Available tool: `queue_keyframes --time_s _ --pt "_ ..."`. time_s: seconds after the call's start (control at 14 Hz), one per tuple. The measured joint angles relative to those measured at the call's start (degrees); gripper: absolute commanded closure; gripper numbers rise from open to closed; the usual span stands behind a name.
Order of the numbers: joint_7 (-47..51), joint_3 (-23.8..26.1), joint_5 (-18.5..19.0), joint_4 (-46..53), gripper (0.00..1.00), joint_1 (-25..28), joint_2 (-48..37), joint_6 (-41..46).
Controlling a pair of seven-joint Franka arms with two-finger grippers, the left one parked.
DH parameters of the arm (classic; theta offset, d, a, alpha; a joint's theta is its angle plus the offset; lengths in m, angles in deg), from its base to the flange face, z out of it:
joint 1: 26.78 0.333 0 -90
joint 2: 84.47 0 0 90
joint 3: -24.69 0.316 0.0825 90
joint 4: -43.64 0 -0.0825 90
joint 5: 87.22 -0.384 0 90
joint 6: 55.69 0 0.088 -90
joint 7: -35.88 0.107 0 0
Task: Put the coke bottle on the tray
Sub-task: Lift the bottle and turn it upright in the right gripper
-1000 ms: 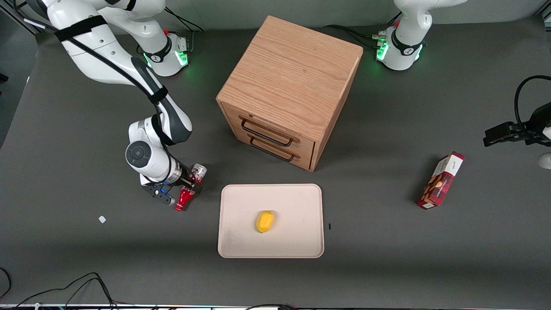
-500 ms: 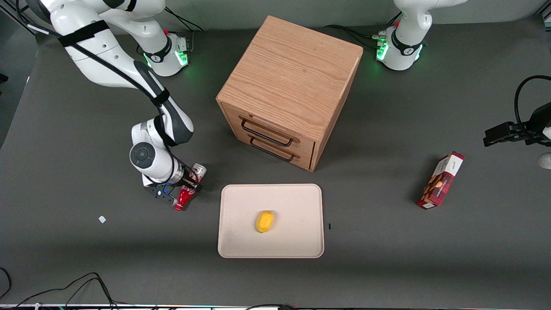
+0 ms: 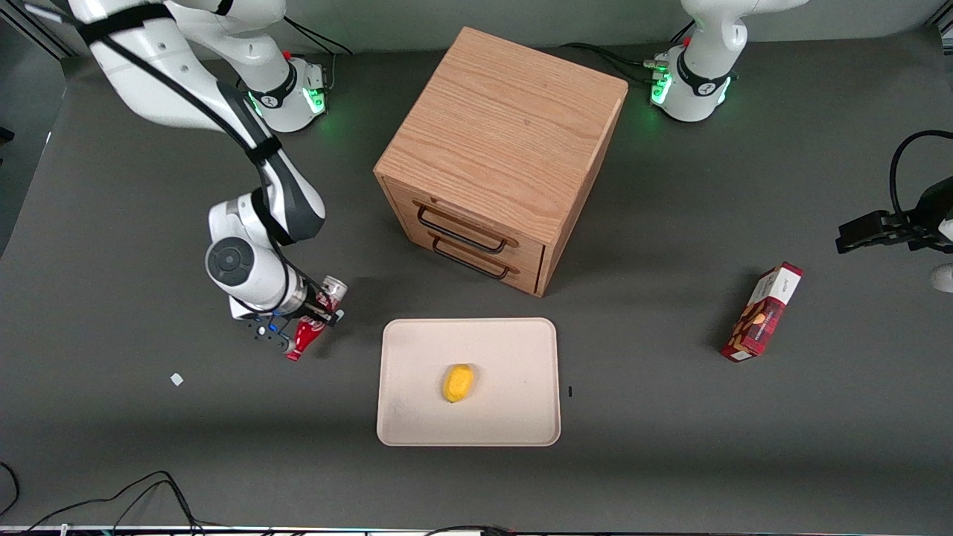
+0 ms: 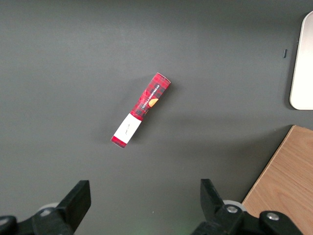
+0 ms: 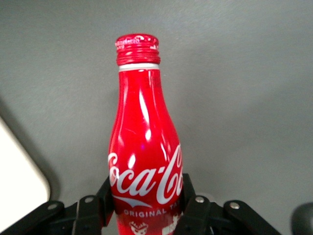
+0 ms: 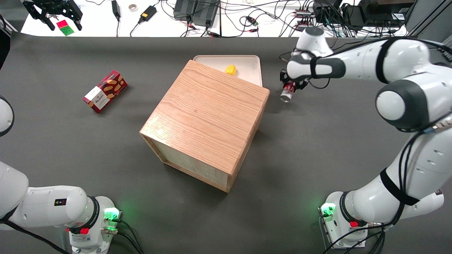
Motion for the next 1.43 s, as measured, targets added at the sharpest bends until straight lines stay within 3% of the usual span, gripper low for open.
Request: queue_keyframes --time_s 0.5,0.71,0.93,1.14,1.43 --pt "-11.2 0.9 -1.2 6.4 1.00 -2.6 -17.5 30.4" --pt "-16.8 0.8 -2.2 14.8 1.00 -4.9 -19.3 41.6" --pt "-18.2 1.0 -2.9 21.4 1.00 -5.1 -18.5 45.1" --pt "-18.2 1.4 -3.1 27.8 1.00 -4.1 -11.2 45.9" --pt "-15.3 1.1 -3.1 47.1 1.00 1.8 11.8 45.5"
